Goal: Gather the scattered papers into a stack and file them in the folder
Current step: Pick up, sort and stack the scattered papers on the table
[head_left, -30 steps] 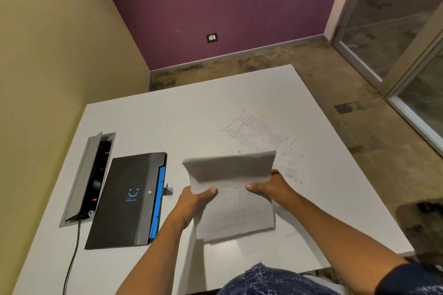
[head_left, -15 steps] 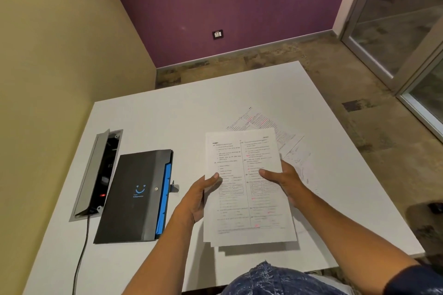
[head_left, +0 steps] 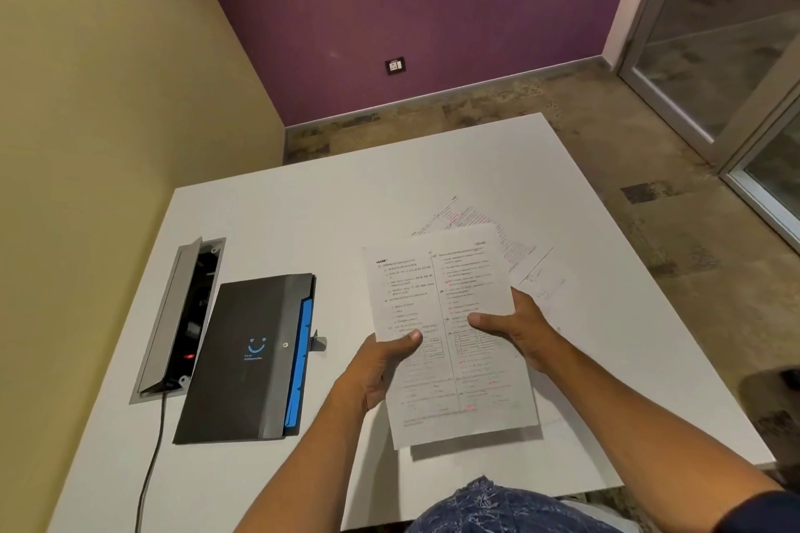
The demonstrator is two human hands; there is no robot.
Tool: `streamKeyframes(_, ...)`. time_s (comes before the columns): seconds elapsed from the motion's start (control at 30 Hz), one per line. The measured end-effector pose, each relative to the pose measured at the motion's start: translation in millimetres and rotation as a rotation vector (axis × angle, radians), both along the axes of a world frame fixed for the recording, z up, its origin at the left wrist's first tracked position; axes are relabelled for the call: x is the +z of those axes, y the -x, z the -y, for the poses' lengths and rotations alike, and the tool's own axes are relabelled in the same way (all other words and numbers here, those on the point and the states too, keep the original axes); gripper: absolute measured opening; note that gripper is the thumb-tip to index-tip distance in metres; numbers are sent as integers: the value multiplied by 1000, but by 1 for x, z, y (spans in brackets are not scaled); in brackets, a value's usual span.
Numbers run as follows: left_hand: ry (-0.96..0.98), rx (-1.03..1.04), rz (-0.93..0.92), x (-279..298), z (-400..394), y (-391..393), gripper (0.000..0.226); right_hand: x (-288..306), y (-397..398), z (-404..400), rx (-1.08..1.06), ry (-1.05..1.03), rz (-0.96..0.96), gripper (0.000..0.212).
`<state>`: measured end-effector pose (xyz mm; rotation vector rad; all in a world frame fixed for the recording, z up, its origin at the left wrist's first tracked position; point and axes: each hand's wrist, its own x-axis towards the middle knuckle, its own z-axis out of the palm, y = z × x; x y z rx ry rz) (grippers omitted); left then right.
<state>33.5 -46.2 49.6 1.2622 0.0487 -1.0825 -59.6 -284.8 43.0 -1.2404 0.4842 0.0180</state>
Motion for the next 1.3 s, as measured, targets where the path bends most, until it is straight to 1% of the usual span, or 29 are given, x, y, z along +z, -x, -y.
streamKeyframes(0.07, -18, 5, 42, 1, -2, -4, 51, 0, -1, -1, 9, 23, 2, 47)
streamKeyframes(0.17, -61, 37, 50, -4, -6, -6, 45, -5, -4, -3, 20, 26, 9, 49)
streamKeyframes(0.23, -140, 91, 80, -11, -7, -7, 44, -15, -7, -2, 49, 54, -47, 41)
streamKeyframes(0.27, -184, 114, 101, -14, -9, -6, 45, -21, -7, -1, 62, 119, -94, 33)
streamKeyframes(0.3, -222, 133, 114, -17, -11, -6, 45, -31, -6, 2, 63, 248, -154, 25)
streamKeyframes(0.33, -256, 154, 116, -20, -14, -6, 45, -43, -4, 8, 65, 434, -228, 21)
streamKeyframes(0.37, -279, 170, 112, -22, -18, -6, 44, -54, -1, 14, 82, 649, -319, 23)
streamKeyframes(0.4, -301, 184, 107, -23, -22, -6, 42, -62, 3, 19, 129, 861, -429, 37)
streamKeyframes(0.43, -319, 191, 104, -24, -26, -6, 41, -68, 8, 23, 196, 1037, -549, 58)
streamKeyframes(0.47, -339, 198, 104, -26, -30, -6, 39, -72, 13, 27, 261, 1153, -661, 77)
streamKeyframes(0.5, -357, 206, 103, -27, -34, -6, 38, -74, 18, 29, 308, 1217, -743, 91)
streamKeyframes(0.53, -369, 214, 101, -29, -38, -6, 36, -76, 23, 30, 336, 1240, -793, 100)
streamKeyframes(0.57, -381, 223, 96, -31, -41, -7, 33, -79, 26, 32, 347, 1250, -817, 104)
streamKeyframes(0.67, -426, 216, 104, -34, -48, -8, 32, -89, 32, 37, 339, 1299, -811, 105)
streamKeyframes(0.77, -455, 210, 107, -34, -52, -10, 37, -92, 28, 43, 308, 1286, -805, 109)
streamKeyframes(0.9, -466, 209, 105, -32, -57, -12, 34, -94, 20, 48, 284, 1181, -825, 103)
streamKeyframes(0.97, -466, 214, 98, -34, -59, -13, 34, -96, 22, 48, 214, 1104, -767, 89)
streamKeyframes(1.07, -460, 224, 88, -35, -62, -16, 34, -99, 32, 50, 159, 1076, -694, 46)
streamKeyframes(1.1, -460, 231, 84, -35, -62, -17, 33, -100, 36, 52, 133, 1021, -652, 31)
streamKeyframes(1.13, -457, 239, 79, -36, -63, -17, 31, -99, 40, 54, 93, 912, -588, 19)
streamKeyframes(1.17, -454, 250, 71, -36, -63, -18, 30, -99, 44, 58, 51, 770, -521, 11)
streamKeyframes(1.23, -454, 272, 61, -36, -63, -19, 27, -95, 55, 66, -28, 526, -436, 9)
streamKeyframes(1.3, -454, 286, 67, -38, -65, -21, 27, -92, 67, 75, -133, 346, -377, 8)
